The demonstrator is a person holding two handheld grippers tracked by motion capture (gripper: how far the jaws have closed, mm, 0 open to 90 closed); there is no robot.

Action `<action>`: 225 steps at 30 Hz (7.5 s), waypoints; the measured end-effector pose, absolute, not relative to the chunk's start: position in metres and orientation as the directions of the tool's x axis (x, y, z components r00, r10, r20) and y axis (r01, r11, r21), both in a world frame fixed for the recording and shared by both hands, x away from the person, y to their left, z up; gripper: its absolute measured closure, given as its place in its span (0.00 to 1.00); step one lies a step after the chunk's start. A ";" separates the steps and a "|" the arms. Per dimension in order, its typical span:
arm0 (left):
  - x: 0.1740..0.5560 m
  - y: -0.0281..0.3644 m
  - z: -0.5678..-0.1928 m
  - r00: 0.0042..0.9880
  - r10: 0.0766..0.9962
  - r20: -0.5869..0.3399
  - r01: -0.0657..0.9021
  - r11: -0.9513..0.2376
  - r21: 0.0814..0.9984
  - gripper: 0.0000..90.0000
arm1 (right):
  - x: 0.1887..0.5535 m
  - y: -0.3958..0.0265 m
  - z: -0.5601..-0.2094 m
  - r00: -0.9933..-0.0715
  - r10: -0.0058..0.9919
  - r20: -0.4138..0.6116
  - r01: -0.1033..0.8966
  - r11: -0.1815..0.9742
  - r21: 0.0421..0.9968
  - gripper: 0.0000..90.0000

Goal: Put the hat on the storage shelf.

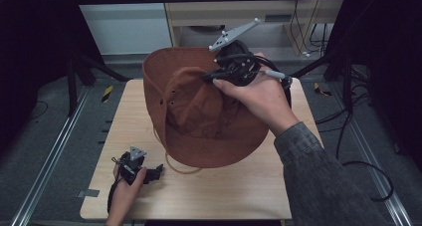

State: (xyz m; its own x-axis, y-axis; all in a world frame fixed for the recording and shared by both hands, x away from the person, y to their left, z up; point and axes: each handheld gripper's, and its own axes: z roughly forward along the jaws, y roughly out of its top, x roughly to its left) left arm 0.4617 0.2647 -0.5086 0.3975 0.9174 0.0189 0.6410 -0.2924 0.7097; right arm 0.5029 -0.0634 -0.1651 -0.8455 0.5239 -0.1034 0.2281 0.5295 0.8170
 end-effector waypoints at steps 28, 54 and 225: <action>0.462 0.264 -0.509 0.401 0.916 0.018 0.641 -0.295 0.709 0.00 | 0.514 -0.035 -0.178 -0.854 0.512 -0.088 0.237 0.536 0.810 0.98; 0.462 0.264 -0.508 0.402 0.916 0.020 0.641 -0.297 0.707 0.00 | 0.515 -0.013 -0.184 -0.873 0.483 -0.063 0.237 0.534 0.812 0.98; 0.461 0.262 -0.509 0.406 0.914 0.019 0.639 -0.298 0.709 0.00 | 0.497 -0.208 -0.484 -0.524 0.850 0.052 0.602 0.326 0.729 0.15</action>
State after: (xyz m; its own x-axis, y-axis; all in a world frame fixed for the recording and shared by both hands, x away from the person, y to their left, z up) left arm 0.4609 0.2621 -0.5088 0.4059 0.9137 0.0186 0.6394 -0.2985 0.7085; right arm 0.4968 -0.2079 -0.4838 -0.5242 0.8500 0.0525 0.6017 0.3261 0.7291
